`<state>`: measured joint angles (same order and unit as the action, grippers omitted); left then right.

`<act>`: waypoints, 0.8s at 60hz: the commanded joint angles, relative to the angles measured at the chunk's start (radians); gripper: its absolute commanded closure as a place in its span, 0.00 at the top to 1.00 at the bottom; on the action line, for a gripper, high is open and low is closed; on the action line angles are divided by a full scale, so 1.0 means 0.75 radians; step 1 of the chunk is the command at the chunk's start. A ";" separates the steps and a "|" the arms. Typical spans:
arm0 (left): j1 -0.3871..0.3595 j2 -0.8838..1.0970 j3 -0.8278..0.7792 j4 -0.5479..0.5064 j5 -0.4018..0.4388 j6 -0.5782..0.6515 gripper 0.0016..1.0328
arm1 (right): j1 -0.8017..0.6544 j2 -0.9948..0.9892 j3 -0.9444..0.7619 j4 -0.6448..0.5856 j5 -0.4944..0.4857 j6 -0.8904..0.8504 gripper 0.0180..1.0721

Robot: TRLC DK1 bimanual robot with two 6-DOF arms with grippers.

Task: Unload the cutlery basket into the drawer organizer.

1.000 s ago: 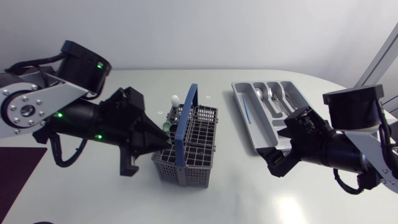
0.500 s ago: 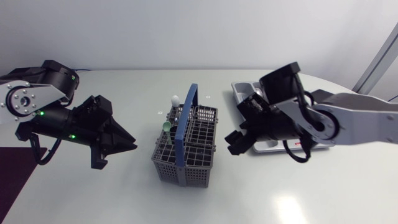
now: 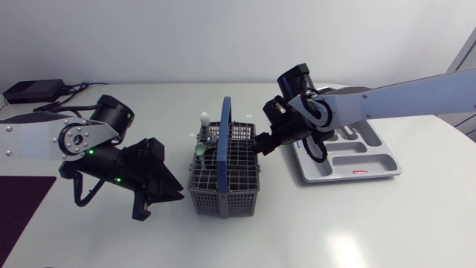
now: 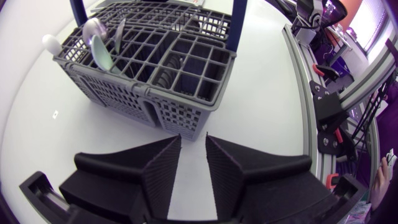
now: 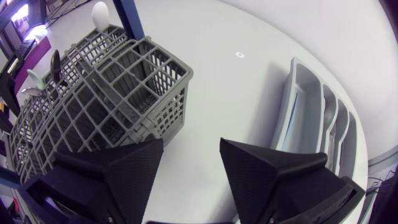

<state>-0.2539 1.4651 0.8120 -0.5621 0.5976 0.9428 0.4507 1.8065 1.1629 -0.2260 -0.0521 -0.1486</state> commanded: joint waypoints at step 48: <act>-0.412 0.096 0.028 0.250 0.023 -0.279 0.36 | -0.020 -0.421 -0.098 -0.177 -0.100 -0.008 0.86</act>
<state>-0.5282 1.4944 0.8135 -0.3893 0.6018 0.7746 0.4385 1.6192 1.1725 -0.3443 -0.1184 -0.1421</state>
